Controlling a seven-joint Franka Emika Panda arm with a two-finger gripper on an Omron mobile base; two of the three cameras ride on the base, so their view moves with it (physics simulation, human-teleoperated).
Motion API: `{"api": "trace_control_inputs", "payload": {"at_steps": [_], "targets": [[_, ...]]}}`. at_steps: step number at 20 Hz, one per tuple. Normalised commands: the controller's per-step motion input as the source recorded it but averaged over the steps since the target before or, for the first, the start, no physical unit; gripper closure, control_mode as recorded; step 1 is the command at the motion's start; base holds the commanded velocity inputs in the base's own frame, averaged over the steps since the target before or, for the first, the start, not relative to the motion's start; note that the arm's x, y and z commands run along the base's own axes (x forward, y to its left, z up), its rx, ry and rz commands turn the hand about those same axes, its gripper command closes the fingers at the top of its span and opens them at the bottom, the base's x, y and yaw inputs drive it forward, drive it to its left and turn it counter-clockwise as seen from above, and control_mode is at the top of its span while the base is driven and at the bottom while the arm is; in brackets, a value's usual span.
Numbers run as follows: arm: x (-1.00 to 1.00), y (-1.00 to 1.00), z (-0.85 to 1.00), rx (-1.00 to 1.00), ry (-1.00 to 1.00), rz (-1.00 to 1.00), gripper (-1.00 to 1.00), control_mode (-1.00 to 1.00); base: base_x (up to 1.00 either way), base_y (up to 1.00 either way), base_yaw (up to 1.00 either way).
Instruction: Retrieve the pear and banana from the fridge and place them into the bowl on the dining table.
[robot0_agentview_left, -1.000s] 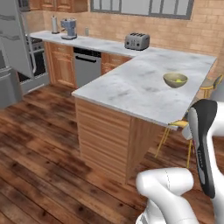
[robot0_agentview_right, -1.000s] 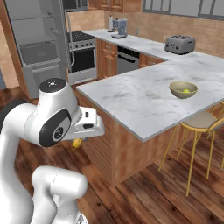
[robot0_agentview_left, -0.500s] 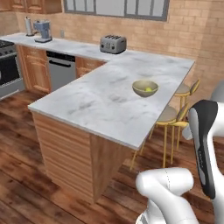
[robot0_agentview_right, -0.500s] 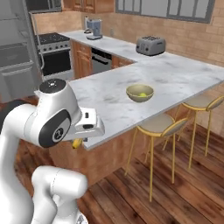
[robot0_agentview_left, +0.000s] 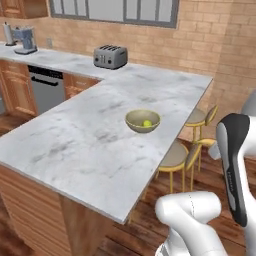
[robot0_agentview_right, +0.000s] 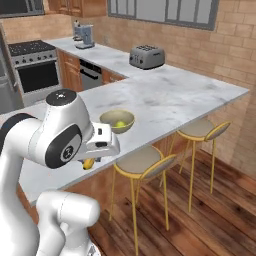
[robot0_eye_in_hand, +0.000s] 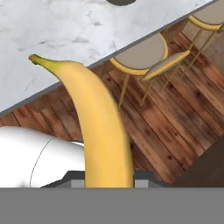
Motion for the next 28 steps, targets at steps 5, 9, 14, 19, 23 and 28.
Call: {"api": "trace_control_inputs", "payload": {"at_steps": [5, 9, 14, 19, 23, 28], "targets": [[0.0, 0.0, 0.0, 0.0, 0.0, 0.0, 1.0, 1.0, 1.0, -0.12, 0.0], [0.0, 0.0, 0.0, 0.0, 0.0, 0.0, 1.0, 1.0, 1.0, 0.0, 0.0], [0.0, 0.0, 0.0, 0.0, 0.0, 0.0, 1.0, 1.0, 1.0, 0.02, 0.04], [0.0, 0.0, 0.0, 0.0, 0.0, 0.0, 1.0, 1.0, 0.76, -0.28, 0.26], [0.0, 0.0, 0.0, 0.0, 0.0, 0.0, 1.0, 1.0, 0.55, -0.5, 0.49], [0.0, 0.0, 0.0, 0.0, 0.0, 0.0, 1.0, 1.0, 0.63, -0.54, 0.52]]}}
